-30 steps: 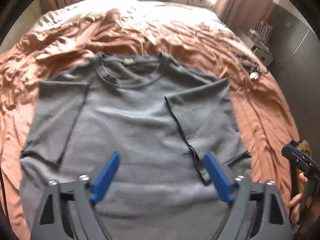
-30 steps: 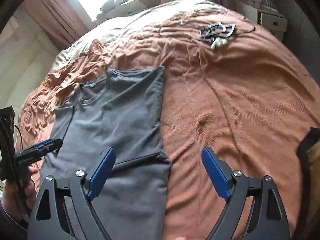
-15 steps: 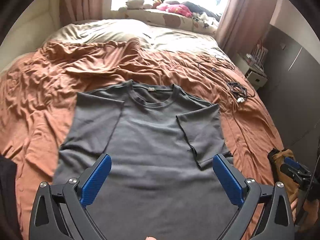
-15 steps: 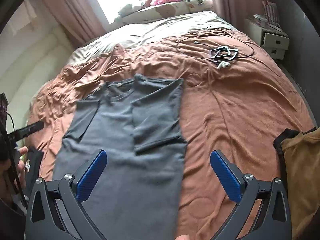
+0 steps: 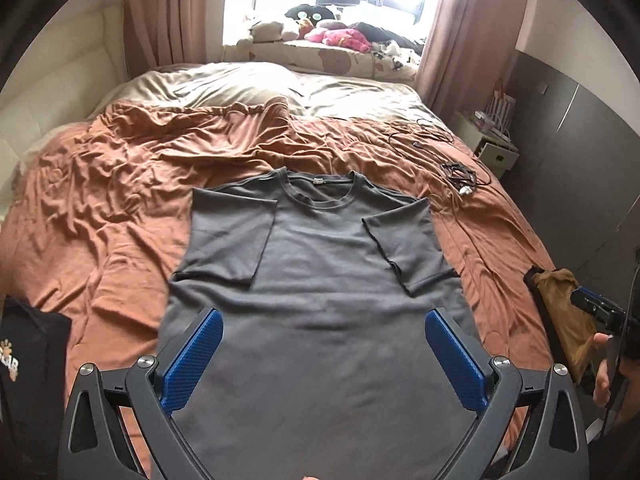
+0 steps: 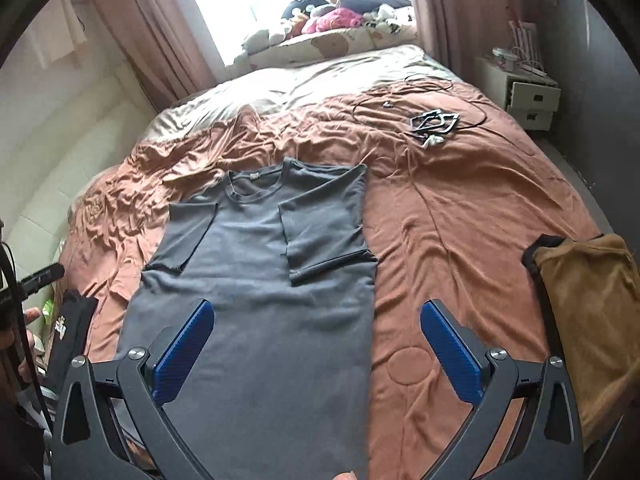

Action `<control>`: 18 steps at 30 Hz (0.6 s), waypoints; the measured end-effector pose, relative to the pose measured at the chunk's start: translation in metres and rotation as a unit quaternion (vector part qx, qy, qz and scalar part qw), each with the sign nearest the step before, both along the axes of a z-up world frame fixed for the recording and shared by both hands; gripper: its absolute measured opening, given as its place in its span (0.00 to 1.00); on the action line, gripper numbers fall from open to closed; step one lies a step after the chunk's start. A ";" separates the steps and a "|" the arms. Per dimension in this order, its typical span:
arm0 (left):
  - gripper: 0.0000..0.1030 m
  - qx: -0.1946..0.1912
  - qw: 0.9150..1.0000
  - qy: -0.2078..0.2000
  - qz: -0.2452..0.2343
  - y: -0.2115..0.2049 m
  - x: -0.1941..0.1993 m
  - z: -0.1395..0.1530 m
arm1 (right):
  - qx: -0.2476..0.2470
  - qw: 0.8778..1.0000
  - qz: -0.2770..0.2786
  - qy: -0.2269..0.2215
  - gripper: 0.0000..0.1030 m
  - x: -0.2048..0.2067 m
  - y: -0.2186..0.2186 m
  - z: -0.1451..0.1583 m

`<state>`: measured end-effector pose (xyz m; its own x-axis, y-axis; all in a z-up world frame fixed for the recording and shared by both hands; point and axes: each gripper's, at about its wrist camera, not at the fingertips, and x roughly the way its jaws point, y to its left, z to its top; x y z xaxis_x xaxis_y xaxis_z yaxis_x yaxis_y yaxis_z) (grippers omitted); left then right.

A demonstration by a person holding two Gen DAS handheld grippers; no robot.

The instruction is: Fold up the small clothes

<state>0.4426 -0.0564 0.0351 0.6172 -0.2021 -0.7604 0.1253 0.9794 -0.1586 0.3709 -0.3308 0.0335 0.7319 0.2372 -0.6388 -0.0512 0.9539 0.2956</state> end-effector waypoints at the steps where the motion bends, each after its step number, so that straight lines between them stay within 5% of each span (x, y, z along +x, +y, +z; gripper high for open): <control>1: 0.99 -0.004 1.000 -0.005 0.000 0.006 -0.009 0.003 | -0.001 1.000 -0.002 -0.004 1.00 -0.009 0.001 0.000; 18: 0.97 -0.020 0.997 -0.057 0.047 0.083 -0.125 0.031 | 0.014 0.998 -0.004 -0.066 1.00 -0.133 -0.007 0.000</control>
<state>0.3172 0.0264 0.0661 0.7166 -0.1679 -0.6770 0.0516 0.9807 -0.1886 0.2378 -0.3378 0.0334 0.8112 0.2473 -0.5298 -0.0832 0.9458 0.3141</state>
